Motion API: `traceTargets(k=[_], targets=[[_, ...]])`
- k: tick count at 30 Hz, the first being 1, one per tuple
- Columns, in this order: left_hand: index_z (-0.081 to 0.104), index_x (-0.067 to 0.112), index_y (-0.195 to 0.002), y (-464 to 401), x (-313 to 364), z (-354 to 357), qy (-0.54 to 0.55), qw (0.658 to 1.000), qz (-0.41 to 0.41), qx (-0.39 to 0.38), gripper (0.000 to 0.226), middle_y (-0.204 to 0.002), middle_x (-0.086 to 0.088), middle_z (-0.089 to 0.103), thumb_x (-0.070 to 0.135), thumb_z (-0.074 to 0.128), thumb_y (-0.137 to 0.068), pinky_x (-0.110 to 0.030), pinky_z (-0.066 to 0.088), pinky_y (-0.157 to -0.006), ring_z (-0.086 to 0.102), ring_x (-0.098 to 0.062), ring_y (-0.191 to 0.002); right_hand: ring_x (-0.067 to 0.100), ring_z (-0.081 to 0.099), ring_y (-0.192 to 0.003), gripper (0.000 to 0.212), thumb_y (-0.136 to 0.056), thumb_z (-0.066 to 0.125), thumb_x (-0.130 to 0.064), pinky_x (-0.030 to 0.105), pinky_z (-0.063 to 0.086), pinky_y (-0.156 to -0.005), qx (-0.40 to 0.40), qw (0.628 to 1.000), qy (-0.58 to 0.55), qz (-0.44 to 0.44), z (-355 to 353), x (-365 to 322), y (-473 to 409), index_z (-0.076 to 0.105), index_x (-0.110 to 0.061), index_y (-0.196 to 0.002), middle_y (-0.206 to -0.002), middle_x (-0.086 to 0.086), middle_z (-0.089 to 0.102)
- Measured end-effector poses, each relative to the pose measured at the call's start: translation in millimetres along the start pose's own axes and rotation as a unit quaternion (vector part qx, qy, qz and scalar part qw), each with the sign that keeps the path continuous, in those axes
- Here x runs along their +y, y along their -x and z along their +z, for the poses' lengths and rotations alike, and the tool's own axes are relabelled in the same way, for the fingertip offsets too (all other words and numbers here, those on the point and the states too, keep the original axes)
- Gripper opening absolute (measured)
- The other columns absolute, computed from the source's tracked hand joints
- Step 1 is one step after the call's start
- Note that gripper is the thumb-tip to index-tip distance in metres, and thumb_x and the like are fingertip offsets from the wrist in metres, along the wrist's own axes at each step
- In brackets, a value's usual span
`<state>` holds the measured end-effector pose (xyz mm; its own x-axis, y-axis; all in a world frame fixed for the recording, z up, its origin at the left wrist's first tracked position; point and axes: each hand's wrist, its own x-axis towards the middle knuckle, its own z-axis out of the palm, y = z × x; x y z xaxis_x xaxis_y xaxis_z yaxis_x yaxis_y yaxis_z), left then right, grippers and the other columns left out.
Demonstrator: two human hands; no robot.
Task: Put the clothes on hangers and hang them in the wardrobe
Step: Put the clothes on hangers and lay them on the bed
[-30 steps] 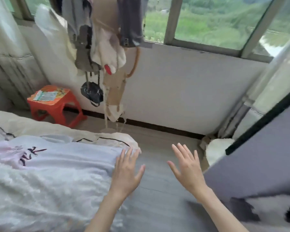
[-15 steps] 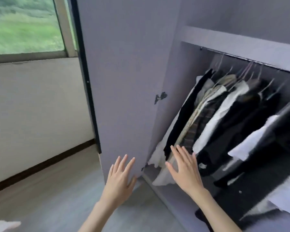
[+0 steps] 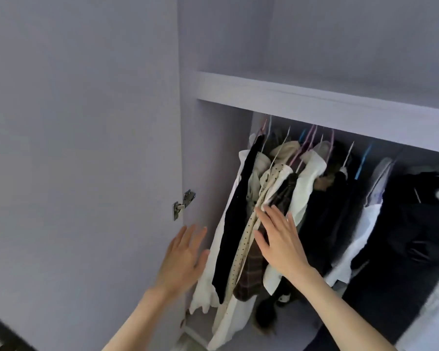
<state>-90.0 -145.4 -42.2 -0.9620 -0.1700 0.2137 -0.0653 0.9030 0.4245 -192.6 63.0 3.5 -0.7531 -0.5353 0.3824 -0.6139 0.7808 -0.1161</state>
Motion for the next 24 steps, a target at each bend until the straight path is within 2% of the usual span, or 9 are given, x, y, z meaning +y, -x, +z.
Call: traceTargets(k=[4, 7, 10, 13, 15, 17, 18, 21, 24], targets=[[0.029, 0.021, -0.145, -61.0, 3.0, 1.5, 0.022, 0.999, 0.032, 0.005, 0.079, -0.152, -0.006, 0.024, 0.059, 0.005, -0.079, -0.032, 0.012, -0.114, 0.014, -0.023, -0.142, 0.027, 0.039, -0.133, 0.057, -0.092, 0.026, -0.042, 0.048, 0.019, -0.110, 0.026, 1.000, -0.009, -0.001, 1.1, 6.3, -50.3, 0.045, -0.013, -0.136, -0.138, 0.011, 0.048], [0.036, 0.018, -0.141, -88.2, 7.1, 12.4, 0.039, 0.998, 0.051, -0.004, 0.075, -0.148, -0.008, 0.030, 0.057, 0.010, -0.083, -0.033, 0.020, -0.113, 0.024, -0.023, -0.138, 0.027, 0.041, -0.131, 0.053, -0.093, 0.028, -0.039, 0.047, 0.023, -0.110, 0.040, 0.999, -0.019, -0.028, 7.0, 12.1, -77.5, 0.047, -0.011, -0.134, -0.135, 0.011, 0.050], [0.039, 0.018, -0.139, -113.7, 10.4, 17.7, 0.063, 0.997, 0.050, -0.005, 0.069, -0.146, -0.006, 0.034, 0.055, 0.016, -0.086, -0.026, 0.020, -0.110, 0.030, -0.021, -0.135, 0.027, 0.043, -0.130, 0.050, -0.094, 0.030, -0.033, 0.048, 0.027, -0.110, 0.050, 0.996, -0.042, -0.068, 7.7, 17.4, -115.2, 0.049, -0.007, -0.132, -0.135, 0.013, 0.051], [0.045, 0.016, -0.135, -139.1, 15.6, 15.4, 0.103, 0.994, 0.033, 0.016, 0.054, -0.138, -0.002, 0.044, 0.044, 0.029, -0.092, -0.017, 0.023, -0.102, 0.040, -0.019, -0.128, 0.025, 0.030, -0.138, 0.062, -0.092, 0.013, -0.040, 0.042, 0.016, -0.113, 0.011, 0.996, -0.031, -0.080, 12.9, 26.0, -154.9, 0.041, -0.010, -0.139, -0.145, 0.008, 0.040], [0.046, 0.015, -0.133, -157.2, 20.2, 11.6, 0.122, 0.992, 0.022, 0.029, 0.040, -0.134, 0.000, 0.048, 0.031, 0.037, -0.098, -0.013, 0.025, -0.097, 0.045, -0.016, -0.123, 0.026, 0.034, -0.136, 0.064, -0.091, 0.013, -0.042, 0.047, 0.027, -0.112, 0.001, 0.996, -0.022, -0.081, 20.6, 36.0, -172.7, 0.050, -0.010, -0.132, -0.141, 0.009, 0.045], [0.045, 0.016, -0.134, -174.8, 25.5, 7.9, 0.140, 0.989, 0.011, 0.037, 0.037, -0.133, 0.000, 0.048, 0.025, 0.040, -0.098, -0.013, 0.028, -0.094, 0.048, -0.015, -0.120, 0.029, 0.051, -0.123, 0.047, -0.092, 0.029, -0.032, 0.048, 0.046, -0.097, 0.038, 0.995, -0.026, -0.086, 27.4, 48.3, -178.7, 0.066, -0.008, -0.108, -0.122, 0.012, 0.062], [0.045, 0.016, -0.134, -182.8, 28.2, 7.6, 0.149, 0.988, 0.008, 0.037, 0.037, -0.134, 0.000, 0.047, 0.025, 0.041, -0.098, -0.013, 0.029, -0.094, 0.049, -0.015, -0.119, 0.029, 0.055, -0.119, 0.041, -0.092, 0.034, -0.027, 0.046, 0.049, -0.094, 0.068, 0.994, -0.032, -0.084, 29.6, 54.5, -177.3, 0.068, -0.007, -0.101, -0.116, 0.012, 0.064], [0.044, 0.021, -0.135, -201.4, 40.7, 9.8, 0.192, 0.981, 0.010, 0.012, 0.039, -0.133, 0.002, 0.048, 0.028, 0.045, -0.096, -0.020, 0.038, -0.096, 0.051, -0.011, -0.116, 0.027, 0.055, -0.118, 0.041, -0.095, 0.033, -0.027, 0.042, 0.041, -0.101, 0.109, 0.991, -0.018, -0.081, 34.2, 67.5, -164.2, 0.068, -0.006, -0.101, -0.115, 0.012, 0.065], [0.042, 0.021, -0.136, -213.9, 51.3, 18.4, 0.200, 0.979, 0.019, -0.026, 0.046, -0.134, 0.002, 0.049, 0.033, 0.052, -0.093, -0.029, 0.045, -0.096, 0.051, -0.011, -0.113, 0.023, 0.051, -0.124, 0.057, -0.101, 0.017, -0.037, 0.039, 0.029, -0.111, 0.100, 0.993, 0.013, -0.065, 32.9, 75.9, -158.9, 0.064, -0.008, -0.113, -0.123, 0.008, 0.062]])
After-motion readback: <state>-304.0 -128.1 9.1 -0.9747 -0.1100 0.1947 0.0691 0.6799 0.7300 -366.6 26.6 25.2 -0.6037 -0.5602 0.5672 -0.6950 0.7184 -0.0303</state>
